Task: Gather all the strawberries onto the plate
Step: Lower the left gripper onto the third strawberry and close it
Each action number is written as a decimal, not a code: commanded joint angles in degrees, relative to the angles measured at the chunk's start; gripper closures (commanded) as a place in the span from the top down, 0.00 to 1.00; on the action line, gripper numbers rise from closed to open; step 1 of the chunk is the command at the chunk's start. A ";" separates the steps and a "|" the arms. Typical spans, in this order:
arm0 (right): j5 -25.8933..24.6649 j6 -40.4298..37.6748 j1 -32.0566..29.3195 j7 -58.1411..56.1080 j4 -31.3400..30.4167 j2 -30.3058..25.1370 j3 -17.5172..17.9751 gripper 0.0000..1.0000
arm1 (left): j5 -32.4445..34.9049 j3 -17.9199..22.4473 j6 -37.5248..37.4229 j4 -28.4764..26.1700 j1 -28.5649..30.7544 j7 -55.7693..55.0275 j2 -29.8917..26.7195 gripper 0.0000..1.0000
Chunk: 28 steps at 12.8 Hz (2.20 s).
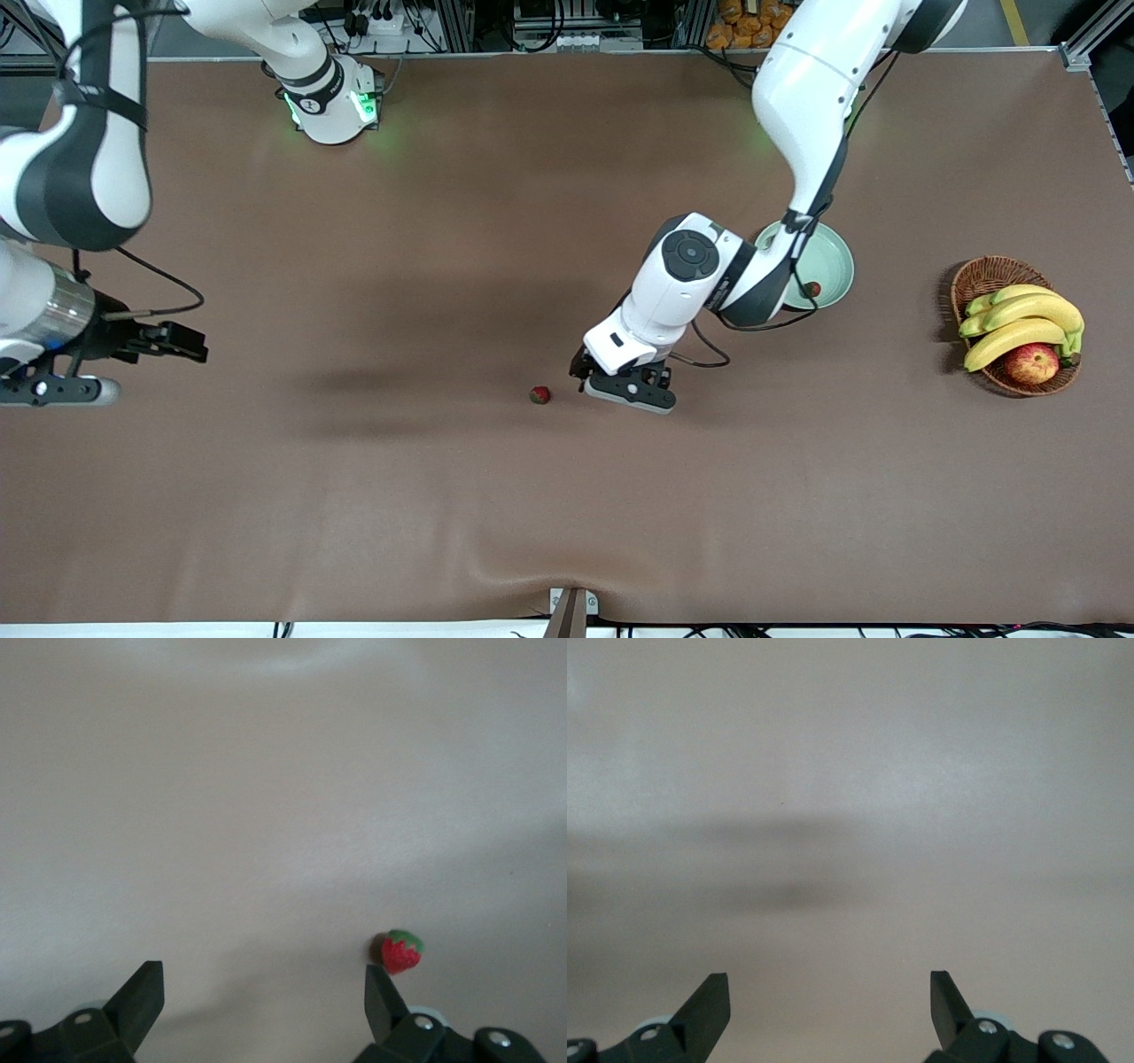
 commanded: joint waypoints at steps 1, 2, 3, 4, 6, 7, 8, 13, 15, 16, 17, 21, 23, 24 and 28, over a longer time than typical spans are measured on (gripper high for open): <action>-5.48 -0.62 -9.35 2.07 -5.25 -8.40 11.57 1.00 | -0.25 0.89 8.30 1.55 -2.25 -0.29 4.35 1.00; -7.41 -0.63 -12.25 3.39 -7.26 -11.03 15.44 1.00 | -0.07 0.98 9.11 1.64 -2.52 -0.29 5.05 1.00; -9.34 -0.54 -15.67 5.05 -9.46 -13.58 19.48 1.00 | -0.07 0.98 10.25 1.81 -3.39 -0.29 5.76 1.00; -10.23 -0.71 -19.02 6.72 -11.13 -15.52 23.26 1.00 | -0.07 0.98 12.26 1.73 -4.10 -0.29 6.46 1.00; -10.42 -2.20 -22.82 7.35 -11.94 -17.03 26.37 1.00 | -0.07 1.41 17.09 1.99 -6.20 -0.20 8.83 1.00; -10.42 -2.82 -22.65 7.35 -11.85 -17.38 26.38 1.00 | -0.07 2.72 18.51 2.60 -7.43 -0.20 9.71 1.00; -10.42 -3.69 -22.57 7.44 -11.85 -17.82 26.38 1.00 | -0.07 3.69 18.87 3.21 -8.66 -0.11 10.67 1.00; -10.07 -5.02 -23.53 7.79 -11.94 -19.14 26.11 1.00 | -0.16 9.15 20.80 7.26 -13.42 0.24 14.38 0.89; -10.15 -4.76 -23.62 7.71 -11.42 -19.40 26.11 1.00 | -0.16 9.24 23.96 7.26 -13.42 0.33 15.42 0.89; -10.07 -4.93 -23.79 7.71 -11.33 -19.49 26.03 1.00 | -0.16 9.24 24.58 7.35 -13.42 0.33 15.60 0.89; -9.89 -5.11 -24.58 7.71 -11.41 -19.58 25.76 1.00 | -0.16 9.24 24.59 7.35 -13.33 0.68 15.61 0.87; -9.36 -4.05 -24.67 7.79 -11.33 -18.88 25.85 1.00 | -0.25 9.24 24.67 7.70 -13.94 0.68 16.66 0.79; -9.45 -4.05 -24.59 7.71 -11.33 -18.88 25.85 1.00 | -0.25 9.15 24.59 7.70 -14.12 0.68 16.92 0.79; -9.45 -4.05 -24.59 7.71 -11.33 -18.88 25.85 1.00 | -0.25 9.15 24.59 7.70 -14.38 0.68 17.19 0.79; -9.45 -3.35 -24.24 7.71 -11.33 -18.79 25.94 1.00 | -0.25 9.15 24.59 7.70 -14.82 0.68 17.54 0.68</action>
